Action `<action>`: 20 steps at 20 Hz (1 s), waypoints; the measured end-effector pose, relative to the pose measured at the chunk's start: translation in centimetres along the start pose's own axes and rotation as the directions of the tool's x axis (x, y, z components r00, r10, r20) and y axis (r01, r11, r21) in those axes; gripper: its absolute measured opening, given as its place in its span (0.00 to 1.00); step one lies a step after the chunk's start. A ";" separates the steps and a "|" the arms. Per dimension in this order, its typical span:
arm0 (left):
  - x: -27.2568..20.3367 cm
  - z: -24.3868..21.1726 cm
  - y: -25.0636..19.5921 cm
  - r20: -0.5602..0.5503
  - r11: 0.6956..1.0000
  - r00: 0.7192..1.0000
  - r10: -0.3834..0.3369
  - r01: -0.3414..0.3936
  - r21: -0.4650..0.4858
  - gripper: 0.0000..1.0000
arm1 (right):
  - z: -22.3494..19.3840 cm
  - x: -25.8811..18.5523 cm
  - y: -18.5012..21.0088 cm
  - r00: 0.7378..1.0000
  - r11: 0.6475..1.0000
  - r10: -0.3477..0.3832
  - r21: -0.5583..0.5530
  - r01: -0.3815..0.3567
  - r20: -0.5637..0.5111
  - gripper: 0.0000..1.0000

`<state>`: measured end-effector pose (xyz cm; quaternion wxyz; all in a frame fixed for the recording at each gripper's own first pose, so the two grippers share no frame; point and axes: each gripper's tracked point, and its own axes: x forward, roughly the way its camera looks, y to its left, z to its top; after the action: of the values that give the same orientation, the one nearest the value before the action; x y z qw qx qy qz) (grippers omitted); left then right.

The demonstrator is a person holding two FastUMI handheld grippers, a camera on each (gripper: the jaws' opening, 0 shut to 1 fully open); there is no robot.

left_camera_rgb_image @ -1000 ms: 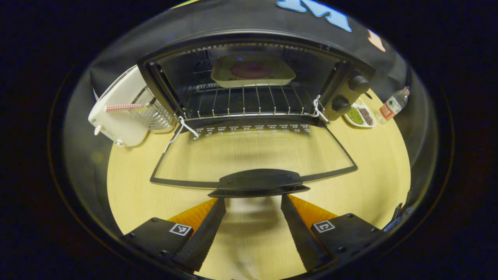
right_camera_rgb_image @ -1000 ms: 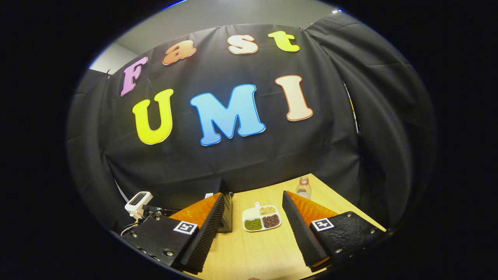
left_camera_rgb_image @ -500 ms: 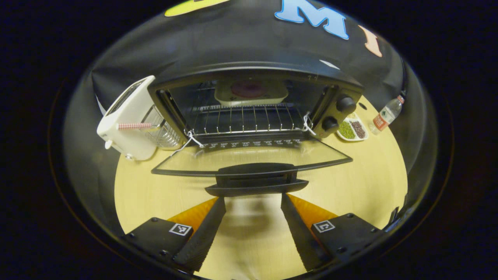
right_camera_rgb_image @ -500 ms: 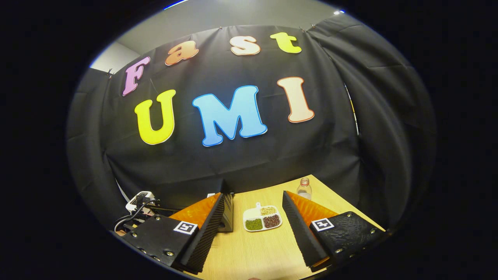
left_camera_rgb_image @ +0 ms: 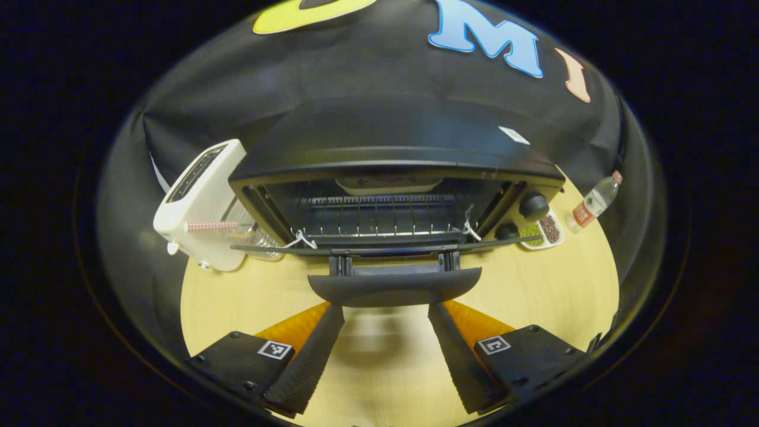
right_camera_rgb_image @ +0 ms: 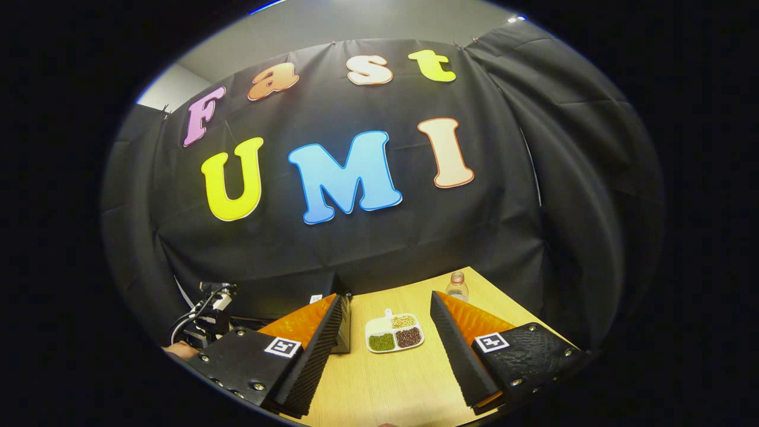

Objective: Open the electric oven with the left hand, put the food in, and close the electric oven.

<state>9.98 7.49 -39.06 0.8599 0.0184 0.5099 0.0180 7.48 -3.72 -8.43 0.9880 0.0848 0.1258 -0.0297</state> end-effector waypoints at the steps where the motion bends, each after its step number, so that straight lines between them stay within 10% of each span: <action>1: -0.2 0.7 0.2 0.028 1.000 1.000 0.009 -0.009 -0.003 1.00 | 0.0 0.0 -0.1 1.000 1.000 0.001 -0.003 -0.001 -0.002 0.92; 7: -7.6 7.1 -0.9 0.321 1.000 0.947 0.017 -0.009 -0.026 1.00 | 1.5 0.1 0.0 0.999 0.999 0.040 -0.036 -0.039 0.023 0.92; 10: -15.1 10.3 -2.7 0.519 1.000 0.855 0.012 -0.007 -0.012 0.97 | 3.2 -0.4 0.7 0.995 0.995 0.083 -0.063 -0.079 0.061 0.91; 15: -29.7 14.4 -4.6 0.786 0.998 0.615 0.061 -0.046 -0.041 1.00 | 7.5 -2.3 3.5 0.976 0.984 0.169 -0.085 -0.158 0.139 0.91; 20: -37.6 14.9 -6.0 0.832 0.999 0.554 0.030 0.001 -0.037 1.00 | 11.0 -4.8 5.6 0.957 0.975 0.214 -0.107 -0.196 0.196 0.91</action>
<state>5.13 -0.60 0.76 0.9987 0.0147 0.0431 0.0228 5.95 0.05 4.14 0.9962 0.0508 0.0143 0.0695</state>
